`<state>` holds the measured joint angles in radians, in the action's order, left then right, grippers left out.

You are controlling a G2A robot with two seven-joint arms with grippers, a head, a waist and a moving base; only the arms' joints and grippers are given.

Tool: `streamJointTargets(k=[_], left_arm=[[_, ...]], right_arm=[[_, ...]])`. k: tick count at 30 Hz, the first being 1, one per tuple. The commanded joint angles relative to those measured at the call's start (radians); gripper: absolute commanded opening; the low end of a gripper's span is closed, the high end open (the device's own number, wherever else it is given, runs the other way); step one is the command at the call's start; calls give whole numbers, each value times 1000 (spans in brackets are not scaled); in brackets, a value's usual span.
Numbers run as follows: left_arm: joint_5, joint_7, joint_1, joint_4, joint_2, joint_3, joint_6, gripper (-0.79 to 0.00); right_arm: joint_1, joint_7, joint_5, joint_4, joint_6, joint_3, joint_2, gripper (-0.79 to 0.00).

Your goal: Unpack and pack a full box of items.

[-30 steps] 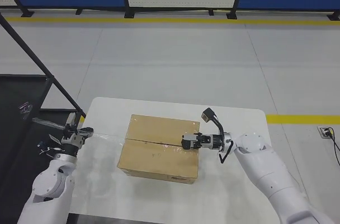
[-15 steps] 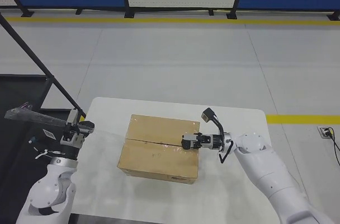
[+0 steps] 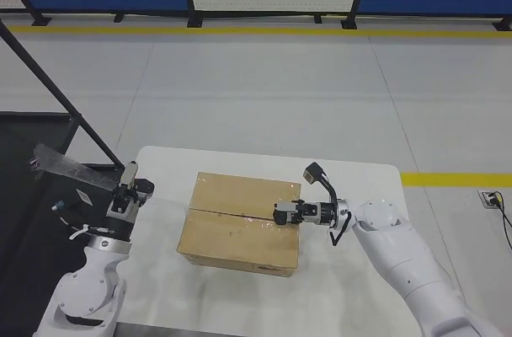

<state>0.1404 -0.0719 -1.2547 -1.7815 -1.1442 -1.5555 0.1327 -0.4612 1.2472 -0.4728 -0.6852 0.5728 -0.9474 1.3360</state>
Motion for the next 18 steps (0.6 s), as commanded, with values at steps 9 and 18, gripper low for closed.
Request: streamJointTargets(k=[9,18], left_arm=[[-65,-3,56,-8,-10,57,-20,0],[-134,-55,119,8,-18,129,-17,0]], right_arm=[[-17,-32,15,-28,-9,-2,-2,0],[-100,-91,45,-160,6,-61,-33,0]])
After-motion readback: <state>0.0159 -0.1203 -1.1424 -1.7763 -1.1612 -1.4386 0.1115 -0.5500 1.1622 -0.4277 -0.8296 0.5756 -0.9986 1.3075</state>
